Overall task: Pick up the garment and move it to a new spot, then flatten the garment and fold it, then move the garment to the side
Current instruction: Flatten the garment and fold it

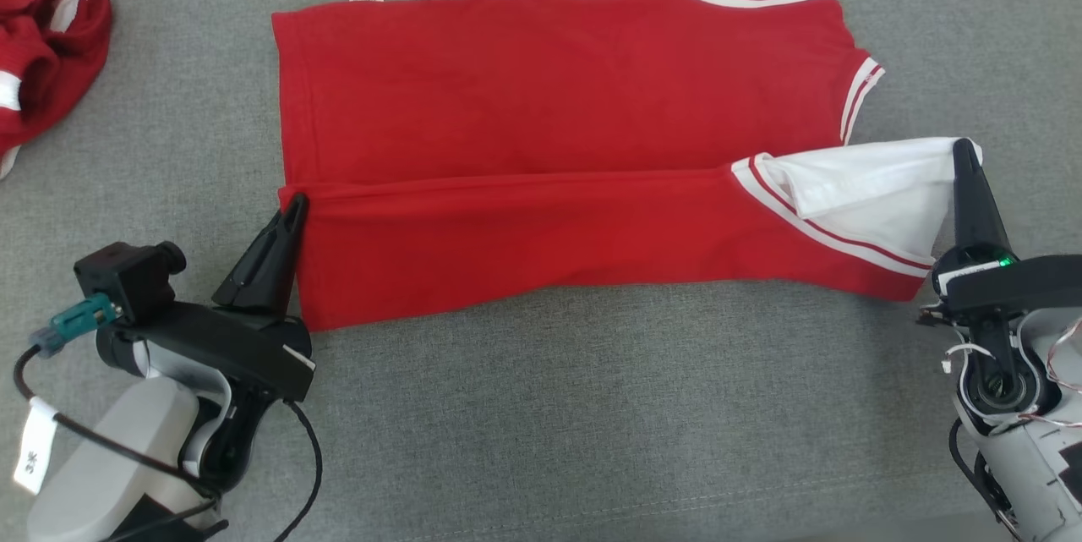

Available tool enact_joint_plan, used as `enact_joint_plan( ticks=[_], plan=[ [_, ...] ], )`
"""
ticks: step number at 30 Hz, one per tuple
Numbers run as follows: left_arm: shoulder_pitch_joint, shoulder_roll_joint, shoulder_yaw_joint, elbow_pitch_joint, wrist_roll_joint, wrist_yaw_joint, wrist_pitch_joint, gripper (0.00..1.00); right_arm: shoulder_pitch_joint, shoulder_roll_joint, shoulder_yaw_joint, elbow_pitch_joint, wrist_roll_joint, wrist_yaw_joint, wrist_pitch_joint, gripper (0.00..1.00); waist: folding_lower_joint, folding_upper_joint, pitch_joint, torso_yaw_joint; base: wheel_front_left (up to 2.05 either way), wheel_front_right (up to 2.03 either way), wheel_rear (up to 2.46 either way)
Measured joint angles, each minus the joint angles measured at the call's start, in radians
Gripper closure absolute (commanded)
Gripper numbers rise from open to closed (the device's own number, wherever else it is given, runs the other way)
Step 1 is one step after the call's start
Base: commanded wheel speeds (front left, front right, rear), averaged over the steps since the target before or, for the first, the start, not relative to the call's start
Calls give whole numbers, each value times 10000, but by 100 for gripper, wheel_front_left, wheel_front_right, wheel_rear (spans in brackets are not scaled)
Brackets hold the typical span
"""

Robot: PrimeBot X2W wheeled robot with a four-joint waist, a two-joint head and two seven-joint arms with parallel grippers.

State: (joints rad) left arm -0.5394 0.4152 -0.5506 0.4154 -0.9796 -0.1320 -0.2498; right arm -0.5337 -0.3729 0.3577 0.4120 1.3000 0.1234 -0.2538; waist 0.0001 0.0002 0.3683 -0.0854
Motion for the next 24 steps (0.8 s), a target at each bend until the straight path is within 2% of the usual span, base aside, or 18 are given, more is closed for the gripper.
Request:
enact_joint_plan(
  ticks=[12, 14, 15, 16, 17, 24],
  plan=[
    [-694, -100, -460, 1313, -48, 0, 0, 100, -1126, 299, 602, 930, -251, 0, -2, 100, 0, 0, 324, -41, 0, 0, 0],
    [-833, -132, -535, 1415, -52, 0, 0, 100, -1215, 324, 660, 1168, -309, 0, -2, 85, -1, -1, 338, -56, 0, 0, 0],
    [-901, -136, -617, 1476, -65, 0, 0, 72, -1254, 337, 688, 1267, -330, 0, -2, 66, 0, -1, 340, -62, 0, 0, 0],
    [-935, -157, -717, 1555, -81, 0, 0, 26, -1337, 359, 723, 1432, -330, 0, -2, 51, -1, 0, 336, -69, 0, 0, 0],
    [-941, -171, -732, 1603, -119, 0, 0, 0, -1351, 368, 725, 1459, -320, 0, -2, 0, 0, 0, 330, -72, 0, 0, 0],
    [-947, -157, -598, 1779, -167, 0, 0, 0, -1380, 506, 773, 1457, -107, 0, -4, 0, -1, -1, 126, -112, 0, 0, 0]
  ],
)
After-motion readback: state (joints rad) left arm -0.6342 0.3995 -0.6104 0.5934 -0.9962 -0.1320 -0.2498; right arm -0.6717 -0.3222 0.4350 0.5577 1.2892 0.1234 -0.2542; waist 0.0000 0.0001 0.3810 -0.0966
